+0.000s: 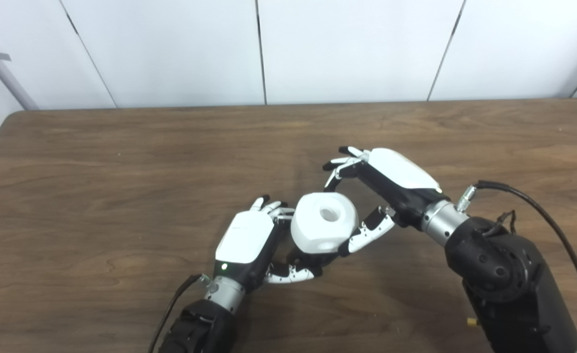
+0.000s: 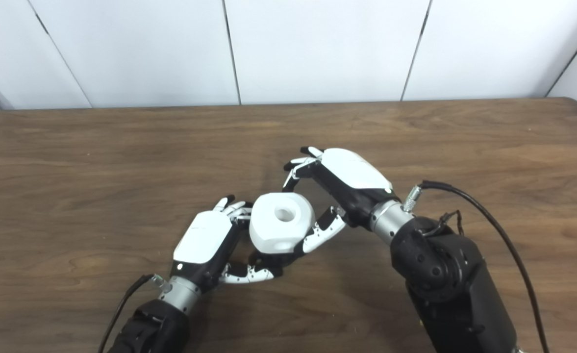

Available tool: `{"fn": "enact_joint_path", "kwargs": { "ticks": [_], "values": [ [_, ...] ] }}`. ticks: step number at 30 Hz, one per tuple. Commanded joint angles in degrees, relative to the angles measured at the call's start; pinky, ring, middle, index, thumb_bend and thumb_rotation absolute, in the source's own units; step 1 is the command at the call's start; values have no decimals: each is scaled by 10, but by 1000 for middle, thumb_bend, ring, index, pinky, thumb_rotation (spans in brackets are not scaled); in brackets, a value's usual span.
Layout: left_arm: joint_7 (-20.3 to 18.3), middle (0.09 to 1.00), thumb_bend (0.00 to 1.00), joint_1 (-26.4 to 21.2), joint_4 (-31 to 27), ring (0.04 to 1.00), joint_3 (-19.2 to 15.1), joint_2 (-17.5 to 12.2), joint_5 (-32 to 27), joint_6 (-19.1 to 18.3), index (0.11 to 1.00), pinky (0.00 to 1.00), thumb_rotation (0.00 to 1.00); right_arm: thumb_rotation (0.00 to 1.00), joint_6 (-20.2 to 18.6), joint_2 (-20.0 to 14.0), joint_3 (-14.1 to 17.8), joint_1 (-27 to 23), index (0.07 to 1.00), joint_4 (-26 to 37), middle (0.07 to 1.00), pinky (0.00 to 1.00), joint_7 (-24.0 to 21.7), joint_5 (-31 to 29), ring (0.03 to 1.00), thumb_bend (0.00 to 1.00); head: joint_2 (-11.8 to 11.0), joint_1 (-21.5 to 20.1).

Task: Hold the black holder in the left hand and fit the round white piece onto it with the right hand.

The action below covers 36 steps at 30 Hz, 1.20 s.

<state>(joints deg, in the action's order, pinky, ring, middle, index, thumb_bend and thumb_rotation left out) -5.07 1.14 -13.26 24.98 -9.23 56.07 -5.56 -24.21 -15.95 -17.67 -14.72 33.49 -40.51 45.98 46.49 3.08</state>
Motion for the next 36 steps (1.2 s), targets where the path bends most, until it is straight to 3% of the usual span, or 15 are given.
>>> {"fn": "enact_joint_path", "kwargs": {
  "ticks": [1, 36],
  "values": [
    [-13, 782, 523, 2, -8, 882, 5, -4, 6, 2, 486, 990, 55, 135, 8, -5, -2, -9, 483, -3, 854, 1000, 3, -1, 987, 524, 0, 1],
    [-8, 781, 523, 0, -7, 879, 6, -2, 6, 5, 486, 992, 55, 140, 6, -10, -11, -6, 486, -5, 855, 1000, -1, -1, 988, 525, 1, 3]
  ]
}}
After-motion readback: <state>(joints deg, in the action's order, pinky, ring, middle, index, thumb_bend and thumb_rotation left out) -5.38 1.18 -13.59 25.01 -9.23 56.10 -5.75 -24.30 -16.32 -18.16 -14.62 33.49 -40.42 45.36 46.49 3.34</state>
